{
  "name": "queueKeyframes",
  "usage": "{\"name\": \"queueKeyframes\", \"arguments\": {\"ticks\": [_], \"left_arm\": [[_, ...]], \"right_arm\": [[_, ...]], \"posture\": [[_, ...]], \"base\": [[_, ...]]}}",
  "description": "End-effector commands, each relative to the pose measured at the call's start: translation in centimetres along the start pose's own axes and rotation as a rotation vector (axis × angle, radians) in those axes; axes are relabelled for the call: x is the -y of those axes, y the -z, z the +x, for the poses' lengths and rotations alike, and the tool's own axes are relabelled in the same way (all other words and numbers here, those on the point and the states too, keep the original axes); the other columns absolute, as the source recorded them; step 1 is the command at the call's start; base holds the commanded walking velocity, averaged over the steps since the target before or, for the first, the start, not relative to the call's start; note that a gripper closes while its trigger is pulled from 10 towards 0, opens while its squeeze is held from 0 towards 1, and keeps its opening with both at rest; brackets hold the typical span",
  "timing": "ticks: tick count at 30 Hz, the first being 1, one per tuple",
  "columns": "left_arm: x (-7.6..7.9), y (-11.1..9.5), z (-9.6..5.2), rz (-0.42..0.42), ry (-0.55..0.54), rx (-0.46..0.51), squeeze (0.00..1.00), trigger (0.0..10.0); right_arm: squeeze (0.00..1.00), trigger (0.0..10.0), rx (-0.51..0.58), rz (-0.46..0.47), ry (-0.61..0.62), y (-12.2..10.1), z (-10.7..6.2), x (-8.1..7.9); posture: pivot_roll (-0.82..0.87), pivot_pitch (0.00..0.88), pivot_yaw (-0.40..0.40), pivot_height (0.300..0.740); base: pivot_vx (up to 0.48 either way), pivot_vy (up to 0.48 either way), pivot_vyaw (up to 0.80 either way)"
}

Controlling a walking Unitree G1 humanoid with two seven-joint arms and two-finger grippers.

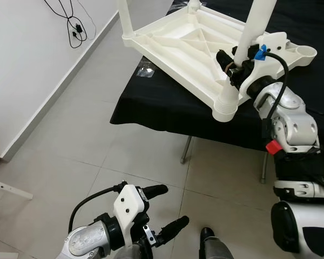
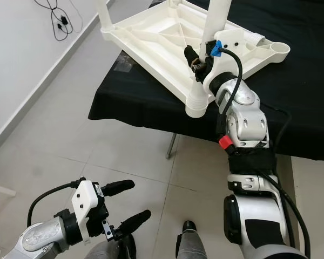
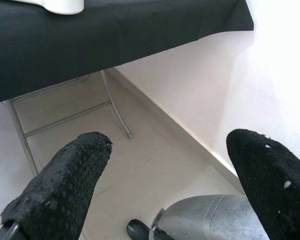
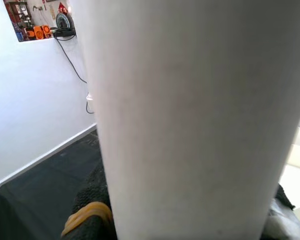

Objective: Building children table

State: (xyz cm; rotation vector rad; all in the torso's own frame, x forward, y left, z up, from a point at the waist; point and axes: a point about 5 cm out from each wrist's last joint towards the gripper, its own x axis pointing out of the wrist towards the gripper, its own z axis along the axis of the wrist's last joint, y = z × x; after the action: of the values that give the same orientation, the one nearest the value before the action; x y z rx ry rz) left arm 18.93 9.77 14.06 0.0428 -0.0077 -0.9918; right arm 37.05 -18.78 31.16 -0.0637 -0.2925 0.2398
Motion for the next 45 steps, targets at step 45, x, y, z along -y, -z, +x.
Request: {"name": "queueKeyframes", "arguments": {"ticks": [45], "left_arm": [[0.2,0.4,0.0,-0.016,-0.001,-0.009,0.0,10.0]], "right_arm": [[0.0,10.0,-0.119,-0.13,-0.052,2.6,0.1,-2.7]], "posture": [[-0.01,0.262,0.08,0.74]], "base": [[0.0,0.0,0.0]]}}
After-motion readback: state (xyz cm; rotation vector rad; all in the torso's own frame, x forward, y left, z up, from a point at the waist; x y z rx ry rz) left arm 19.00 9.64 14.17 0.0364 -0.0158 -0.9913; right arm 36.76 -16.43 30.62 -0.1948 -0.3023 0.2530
